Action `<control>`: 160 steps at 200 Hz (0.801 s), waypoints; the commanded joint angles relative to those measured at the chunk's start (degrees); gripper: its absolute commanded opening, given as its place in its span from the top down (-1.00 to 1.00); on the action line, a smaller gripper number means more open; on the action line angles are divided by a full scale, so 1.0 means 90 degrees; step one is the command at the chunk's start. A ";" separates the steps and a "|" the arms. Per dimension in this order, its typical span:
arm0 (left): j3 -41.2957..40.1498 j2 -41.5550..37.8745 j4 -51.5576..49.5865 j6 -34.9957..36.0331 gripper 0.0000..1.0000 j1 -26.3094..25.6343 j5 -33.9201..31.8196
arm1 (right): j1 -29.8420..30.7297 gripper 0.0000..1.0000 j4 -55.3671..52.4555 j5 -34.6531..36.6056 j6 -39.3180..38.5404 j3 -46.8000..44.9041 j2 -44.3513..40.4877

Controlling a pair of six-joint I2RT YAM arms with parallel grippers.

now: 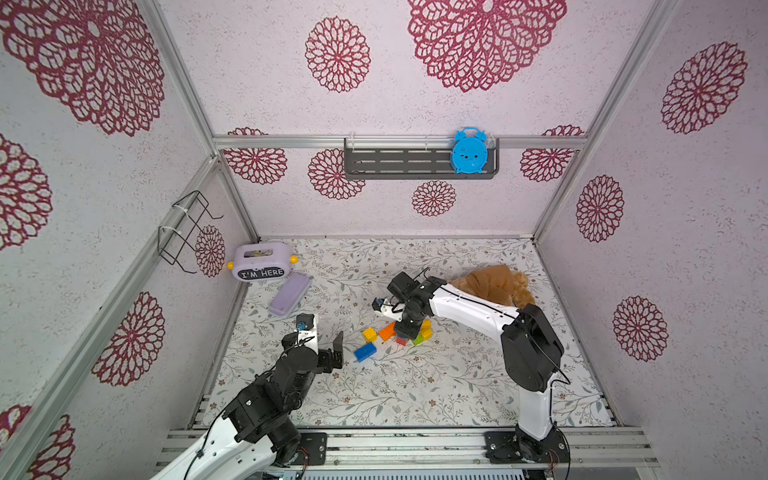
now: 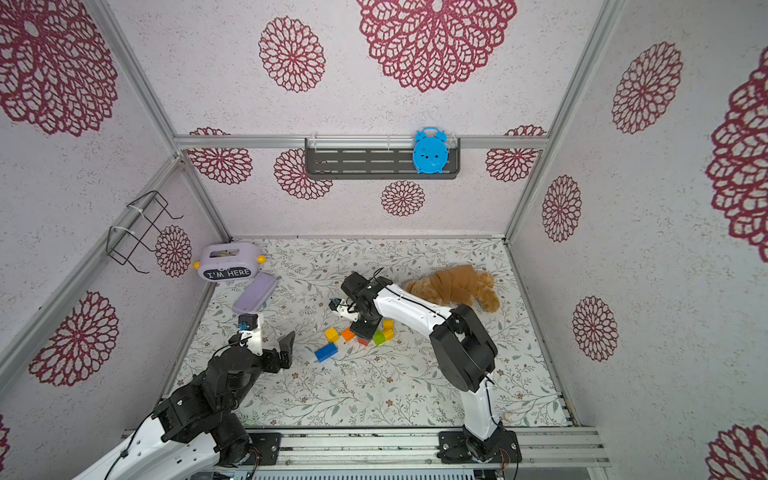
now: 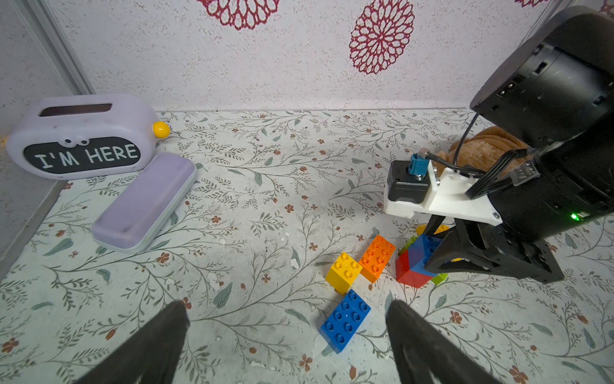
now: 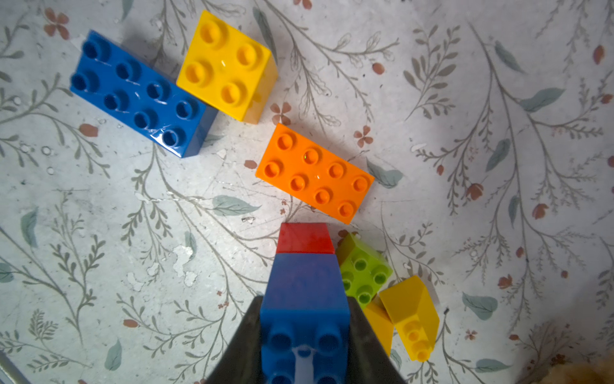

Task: Assemble a fork with lego
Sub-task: Assemble the lego brick with the lego brick.

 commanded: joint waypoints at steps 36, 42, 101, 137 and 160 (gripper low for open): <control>0.0195 0.0067 0.0101 0.0148 -0.94 0.0051 0.0000 | -0.0029 0.62 -0.0165 -0.0229 -0.0342 -0.0571 0.0577; 0.0192 0.0069 0.0110 0.0141 -0.94 0.0049 -0.0002 | -0.0033 0.62 -0.0158 -0.0214 -0.0343 -0.0625 0.0666; 0.0197 0.0128 0.0089 0.0183 -0.94 0.0034 0.0036 | -0.0104 0.65 -0.0199 -0.0189 -0.0188 -0.1056 0.0996; 0.0146 0.0188 0.0278 0.0228 -0.94 0.0047 0.0049 | -0.0203 0.65 -0.0266 -0.0048 0.0014 -0.0563 0.0280; 0.0155 0.0247 0.0363 0.0208 -0.94 0.0051 0.0030 | -0.0283 0.65 -0.0290 -0.0157 0.0278 0.0006 -0.0208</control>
